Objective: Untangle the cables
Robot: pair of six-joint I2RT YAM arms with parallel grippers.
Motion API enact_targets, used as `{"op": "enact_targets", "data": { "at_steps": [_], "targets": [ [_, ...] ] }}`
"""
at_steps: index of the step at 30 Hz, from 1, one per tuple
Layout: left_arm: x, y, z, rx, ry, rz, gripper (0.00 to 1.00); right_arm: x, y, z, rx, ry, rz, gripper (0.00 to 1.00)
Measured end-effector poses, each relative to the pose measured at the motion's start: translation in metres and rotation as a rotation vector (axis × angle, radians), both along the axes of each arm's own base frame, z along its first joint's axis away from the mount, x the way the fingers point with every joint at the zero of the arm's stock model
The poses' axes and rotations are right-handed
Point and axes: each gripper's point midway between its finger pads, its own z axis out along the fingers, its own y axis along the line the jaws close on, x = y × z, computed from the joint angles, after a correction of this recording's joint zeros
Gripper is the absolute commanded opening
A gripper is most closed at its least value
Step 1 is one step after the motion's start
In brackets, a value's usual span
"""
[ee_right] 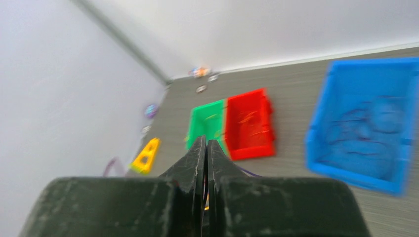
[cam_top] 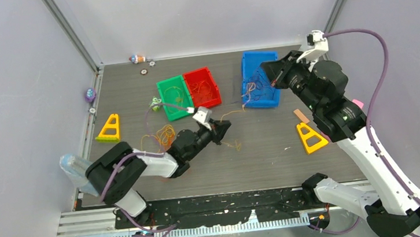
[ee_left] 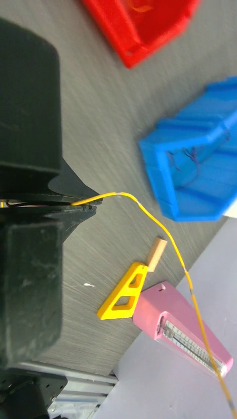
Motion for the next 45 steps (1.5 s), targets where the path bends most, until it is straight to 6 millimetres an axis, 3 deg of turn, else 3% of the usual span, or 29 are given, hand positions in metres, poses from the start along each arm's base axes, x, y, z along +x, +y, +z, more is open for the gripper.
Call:
{"op": "enact_targets", "data": {
  "at_steps": [2, 5, 7, 9, 12, 15, 20, 23, 29, 33, 38, 45],
  "targets": [
    [-0.008, 0.022, -0.012, 0.01, 0.045, 0.023, 0.0, 0.009, -0.023, -0.003, -0.061, -0.015, -0.128, 0.05],
    [-0.016, 0.066, -0.014, -0.024, 0.106, 0.07, 0.0, 0.023, -0.06, -0.012, -0.16, -0.007, -0.331, 0.05],
    [-0.02, 0.103, -0.006, -0.06, 0.131, 0.13, 0.0, 0.03, -0.086, -0.022, -0.233, 0.024, -0.469, 0.05],
    [-0.02, 0.127, 0.006, -0.075, 0.141, 0.187, 0.0, 0.035, -0.106, -0.033, -0.293, 0.057, -0.572, 0.05],
    [-0.028, 0.146, 0.029, -0.075, 0.139, 0.23, 0.0, 0.039, -0.13, -0.048, -0.356, 0.098, -0.684, 0.05],
    [-0.029, 0.17, 0.037, -0.038, 0.181, 0.322, 0.0, 0.041, -0.15, -0.061, -0.39, 0.137, -0.763, 0.05],
    [-0.023, 0.23, 0.033, 0.034, 0.269, 0.547, 0.0, 0.049, -0.166, -0.075, -0.413, 0.18, -0.814, 0.05],
    [-0.027, 0.254, 0.034, 0.075, 0.289, 0.638, 0.0, 0.054, -0.165, -0.082, -0.424, 0.198, -0.809, 0.05],
    [-0.037, 0.315, 0.068, 0.102, 0.265, 0.908, 0.0, 0.066, -0.183, -0.087, -0.454, 0.243, -0.888, 0.05],
    [-0.049, 0.352, 0.066, 0.064, 0.279, 1.081, 0.0, 0.062, -0.2, -0.079, -0.437, 0.246, -0.99, 0.05],
    [-0.055, 0.371, 0.055, 0.084, 0.314, 1.179, 0.0, 0.058, -0.207, -0.072, -0.43, 0.233, -1.034, 0.05],
    [-0.046, 0.349, 0.066, 0.075, 0.301, 1.056, 0.0, 0.072, -0.18, -0.067, -0.416, 0.18, -0.854, 0.05]
  ]
}}
